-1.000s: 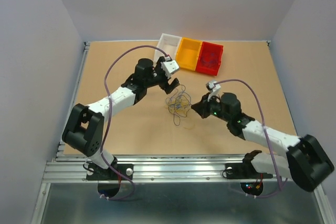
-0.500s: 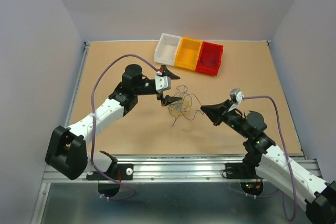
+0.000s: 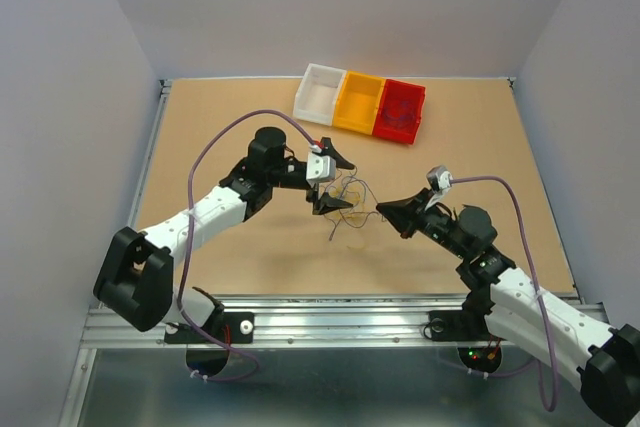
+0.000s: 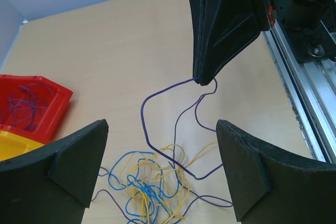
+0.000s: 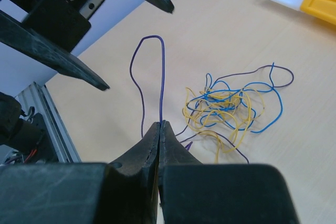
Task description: Untangle the cables
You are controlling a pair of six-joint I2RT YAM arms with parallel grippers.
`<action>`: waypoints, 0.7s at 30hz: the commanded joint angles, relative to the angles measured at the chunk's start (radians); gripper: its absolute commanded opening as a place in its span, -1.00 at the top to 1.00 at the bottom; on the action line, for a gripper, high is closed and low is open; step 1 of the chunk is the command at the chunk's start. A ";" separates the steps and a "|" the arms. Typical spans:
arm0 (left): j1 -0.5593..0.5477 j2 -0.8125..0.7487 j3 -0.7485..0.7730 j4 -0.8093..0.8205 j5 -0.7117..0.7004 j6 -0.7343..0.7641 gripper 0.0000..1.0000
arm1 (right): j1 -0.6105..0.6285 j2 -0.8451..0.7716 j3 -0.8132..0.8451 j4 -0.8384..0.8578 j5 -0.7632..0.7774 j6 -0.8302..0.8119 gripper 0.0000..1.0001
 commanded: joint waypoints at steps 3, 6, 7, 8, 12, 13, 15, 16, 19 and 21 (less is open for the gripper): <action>-0.035 0.035 0.049 -0.009 -0.068 0.020 -0.84 | 0.004 0.005 -0.008 0.108 -0.050 0.006 0.99; -0.041 0.053 0.065 -0.035 -0.068 0.029 -0.58 | 0.004 0.010 -0.010 0.115 -0.058 0.006 0.99; -0.042 0.058 0.076 -0.043 -0.069 0.032 -0.52 | 0.004 0.010 -0.010 0.120 -0.064 0.006 0.99; -0.042 0.064 0.081 -0.055 -0.069 0.034 -0.33 | 0.006 0.013 -0.010 0.122 -0.066 0.006 0.99; -0.045 0.075 0.095 -0.074 -0.068 0.043 0.26 | 0.006 0.021 -0.010 0.128 -0.070 0.006 0.99; -0.044 0.076 0.096 -0.074 -0.066 0.045 0.38 | 0.006 0.025 -0.010 0.129 -0.070 0.003 0.99; -0.044 0.075 0.102 -0.082 -0.065 0.042 0.73 | 0.006 0.041 -0.008 0.129 -0.064 -0.003 0.85; -0.045 0.075 0.107 -0.083 -0.068 0.037 0.86 | 0.004 0.047 -0.008 0.135 -0.061 -0.008 0.73; -0.045 0.082 0.151 -0.097 -0.079 -0.042 1.00 | 0.004 0.088 -0.010 0.171 -0.061 -0.034 0.01; -0.044 0.086 0.179 -0.146 -0.070 -0.062 1.00 | 0.006 0.129 -0.010 0.191 -0.057 -0.060 -0.31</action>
